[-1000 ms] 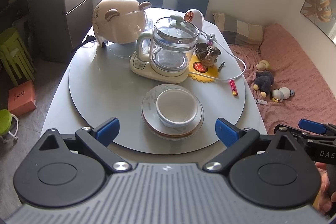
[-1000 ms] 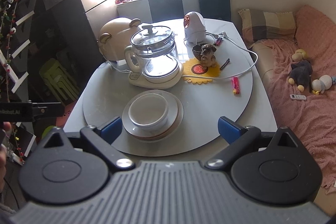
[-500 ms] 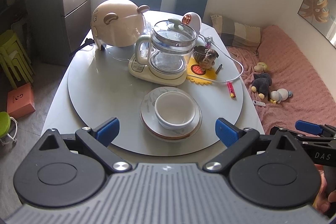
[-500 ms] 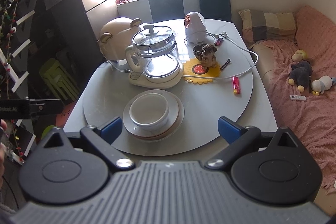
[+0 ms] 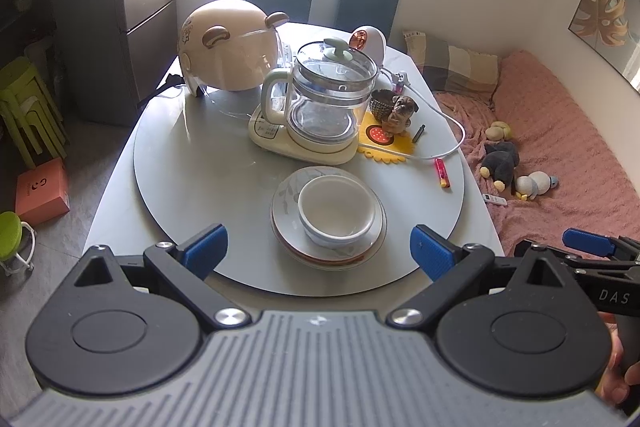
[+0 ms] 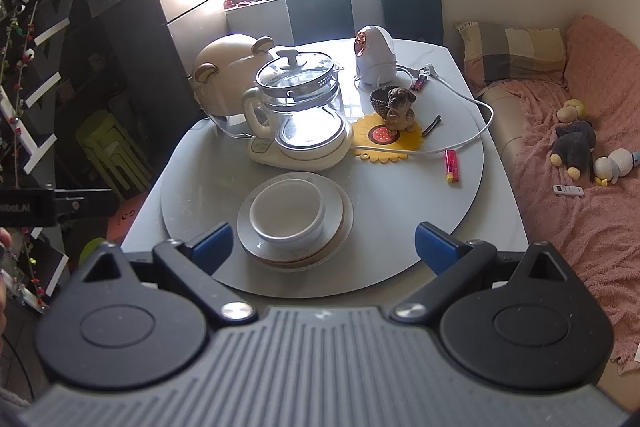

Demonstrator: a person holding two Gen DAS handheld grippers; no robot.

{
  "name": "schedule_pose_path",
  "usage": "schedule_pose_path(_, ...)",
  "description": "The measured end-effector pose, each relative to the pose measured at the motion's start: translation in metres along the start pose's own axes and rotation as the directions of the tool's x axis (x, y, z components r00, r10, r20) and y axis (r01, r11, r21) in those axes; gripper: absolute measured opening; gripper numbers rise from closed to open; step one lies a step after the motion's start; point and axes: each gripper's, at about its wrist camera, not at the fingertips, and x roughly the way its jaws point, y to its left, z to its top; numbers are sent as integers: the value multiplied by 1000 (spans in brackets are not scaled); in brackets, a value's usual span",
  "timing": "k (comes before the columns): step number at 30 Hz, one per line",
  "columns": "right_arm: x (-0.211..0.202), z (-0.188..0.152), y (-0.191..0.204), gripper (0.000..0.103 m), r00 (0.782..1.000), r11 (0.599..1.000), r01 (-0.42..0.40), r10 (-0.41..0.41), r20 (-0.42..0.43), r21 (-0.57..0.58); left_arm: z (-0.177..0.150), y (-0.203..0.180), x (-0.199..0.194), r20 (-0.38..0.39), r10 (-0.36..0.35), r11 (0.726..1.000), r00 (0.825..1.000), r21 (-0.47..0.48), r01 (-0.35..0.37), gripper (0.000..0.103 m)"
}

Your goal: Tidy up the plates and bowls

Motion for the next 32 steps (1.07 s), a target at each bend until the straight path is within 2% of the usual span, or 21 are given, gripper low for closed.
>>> schedule_pose_path(32, 1, 3, -1, 99, 1000, 1000, 4, -4, -9, 4, -1, 0, -3, -3, 9, 1000, 1000, -4, -9, 99)
